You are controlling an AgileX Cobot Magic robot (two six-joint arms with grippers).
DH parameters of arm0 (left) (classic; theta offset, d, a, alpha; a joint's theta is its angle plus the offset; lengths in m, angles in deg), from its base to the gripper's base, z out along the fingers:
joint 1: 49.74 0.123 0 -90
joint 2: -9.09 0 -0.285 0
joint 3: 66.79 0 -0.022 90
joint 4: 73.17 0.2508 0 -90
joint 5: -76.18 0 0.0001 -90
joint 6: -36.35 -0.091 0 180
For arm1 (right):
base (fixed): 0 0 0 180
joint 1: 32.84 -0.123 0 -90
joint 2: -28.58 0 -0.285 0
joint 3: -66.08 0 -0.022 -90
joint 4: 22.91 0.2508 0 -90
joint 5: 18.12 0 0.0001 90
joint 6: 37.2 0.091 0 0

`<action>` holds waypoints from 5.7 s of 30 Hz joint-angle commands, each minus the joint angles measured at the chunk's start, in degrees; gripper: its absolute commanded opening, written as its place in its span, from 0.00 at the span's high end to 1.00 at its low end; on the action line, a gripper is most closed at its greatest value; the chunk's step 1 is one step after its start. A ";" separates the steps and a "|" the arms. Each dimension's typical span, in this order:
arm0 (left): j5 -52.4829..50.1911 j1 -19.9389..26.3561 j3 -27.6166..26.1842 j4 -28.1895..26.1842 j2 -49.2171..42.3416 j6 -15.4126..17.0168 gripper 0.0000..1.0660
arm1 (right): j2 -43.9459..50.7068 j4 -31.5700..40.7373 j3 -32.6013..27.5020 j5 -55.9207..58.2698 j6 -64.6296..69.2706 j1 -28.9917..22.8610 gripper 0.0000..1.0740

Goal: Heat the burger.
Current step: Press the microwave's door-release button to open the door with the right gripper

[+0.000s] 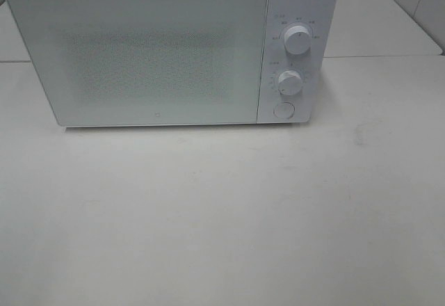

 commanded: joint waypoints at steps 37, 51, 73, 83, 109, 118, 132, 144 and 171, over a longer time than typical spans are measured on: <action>-0.69 0.17 0.00 -0.17 -0.34 0.23 0.08 | -49.05 -1.15 -0.63 -53.92 0.06 0.40 0.30; -0.69 0.17 0.00 -0.17 -0.34 0.23 0.08 | -62.85 -0.63 -11.06 -91.04 -0.74 0.40 0.30; -0.69 0.17 0.00 -0.17 -0.34 0.23 0.08 | -79.76 23.95 -17.65 -111.67 -15.18 -9.11 0.30; -0.69 0.17 0.00 -0.17 -0.34 0.23 0.08 | -87.15 44.75 -17.48 -122.90 -20.86 -25.67 0.30; -0.69 0.17 0.00 -0.17 -0.34 0.23 0.08 | -91.90 53.23 -14.15 -121.52 11.97 -34.43 0.50; -0.69 0.17 0.00 -0.17 -0.34 0.23 0.08 | -91.90 53.11 -14.15 -119.00 44.23 -34.43 0.77; -0.69 0.17 0.00 -0.17 -0.34 0.23 0.08 | -91.90 53.17 -14.15 -117.69 64.23 -34.43 1.00; -0.69 0.17 0.00 -0.17 -0.34 0.23 0.08 | -96.43 52.94 -12.38 -117.74 70.82 -34.26 1.00; -0.69 0.17 0.00 -0.11 -0.34 0.23 0.08 | -108.06 46.70 3.04 -112.41 70.70 -24.64 1.00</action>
